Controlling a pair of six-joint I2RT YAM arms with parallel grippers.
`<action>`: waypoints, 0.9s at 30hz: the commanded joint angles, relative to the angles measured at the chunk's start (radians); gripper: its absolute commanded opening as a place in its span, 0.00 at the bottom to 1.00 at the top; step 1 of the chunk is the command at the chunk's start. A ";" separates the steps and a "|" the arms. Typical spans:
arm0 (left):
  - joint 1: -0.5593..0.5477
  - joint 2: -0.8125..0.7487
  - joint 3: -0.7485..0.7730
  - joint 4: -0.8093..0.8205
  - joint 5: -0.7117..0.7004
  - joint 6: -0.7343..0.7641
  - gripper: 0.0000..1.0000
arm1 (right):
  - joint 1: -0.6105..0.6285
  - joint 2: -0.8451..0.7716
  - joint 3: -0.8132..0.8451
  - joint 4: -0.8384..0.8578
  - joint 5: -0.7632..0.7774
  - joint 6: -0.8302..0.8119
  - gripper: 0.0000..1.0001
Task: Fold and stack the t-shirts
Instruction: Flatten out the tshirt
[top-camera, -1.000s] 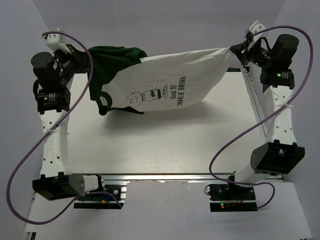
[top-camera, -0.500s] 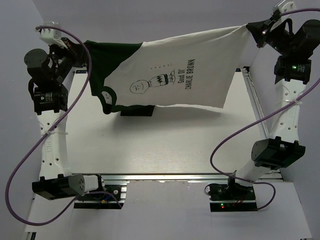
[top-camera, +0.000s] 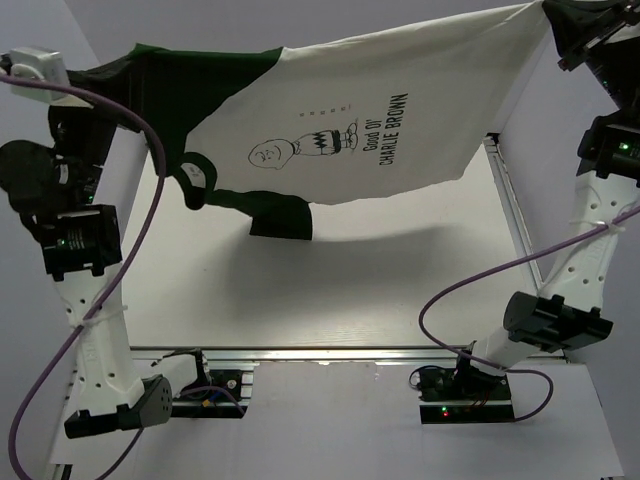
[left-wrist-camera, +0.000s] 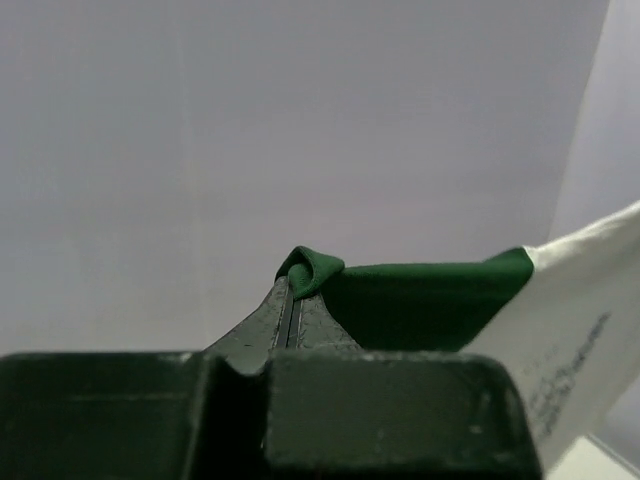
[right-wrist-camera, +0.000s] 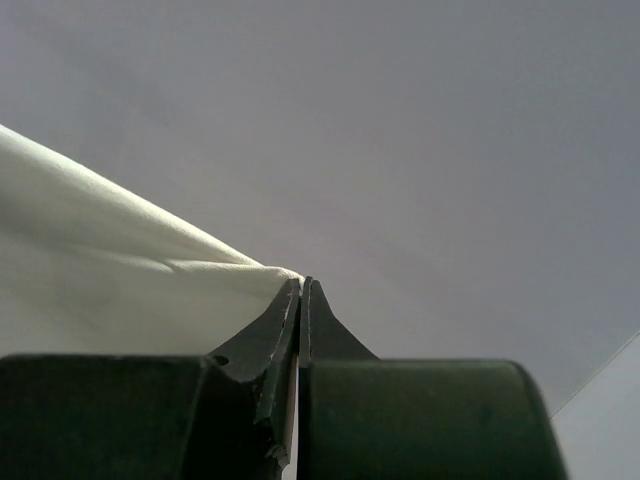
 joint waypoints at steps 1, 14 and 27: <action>0.005 -0.026 0.071 0.070 -0.113 0.018 0.00 | -0.020 -0.072 0.050 0.153 0.071 0.083 0.00; 0.005 0.066 0.234 0.085 -0.197 0.027 0.00 | -0.022 -0.149 -0.018 0.176 0.173 0.137 0.00; 0.005 0.104 -0.393 0.323 -0.035 -0.040 0.00 | 0.055 -0.104 -0.681 0.113 0.097 -0.011 0.00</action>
